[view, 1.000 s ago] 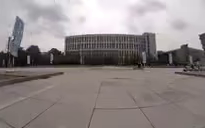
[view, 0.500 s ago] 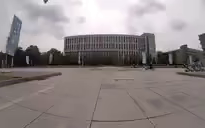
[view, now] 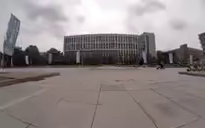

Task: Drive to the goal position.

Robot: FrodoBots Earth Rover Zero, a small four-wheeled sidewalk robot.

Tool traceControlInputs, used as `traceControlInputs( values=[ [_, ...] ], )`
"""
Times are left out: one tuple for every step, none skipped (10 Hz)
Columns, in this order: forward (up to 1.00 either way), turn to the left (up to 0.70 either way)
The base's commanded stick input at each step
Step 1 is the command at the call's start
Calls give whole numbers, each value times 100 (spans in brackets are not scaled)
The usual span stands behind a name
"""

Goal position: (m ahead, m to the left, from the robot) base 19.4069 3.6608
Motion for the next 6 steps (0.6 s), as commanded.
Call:
traceControlInputs(
  values=[
    [60, 0],
    [60, 0],
    [60, 0],
    [60, 0],
    [60, 0],
    [60, 0]
  ],
)
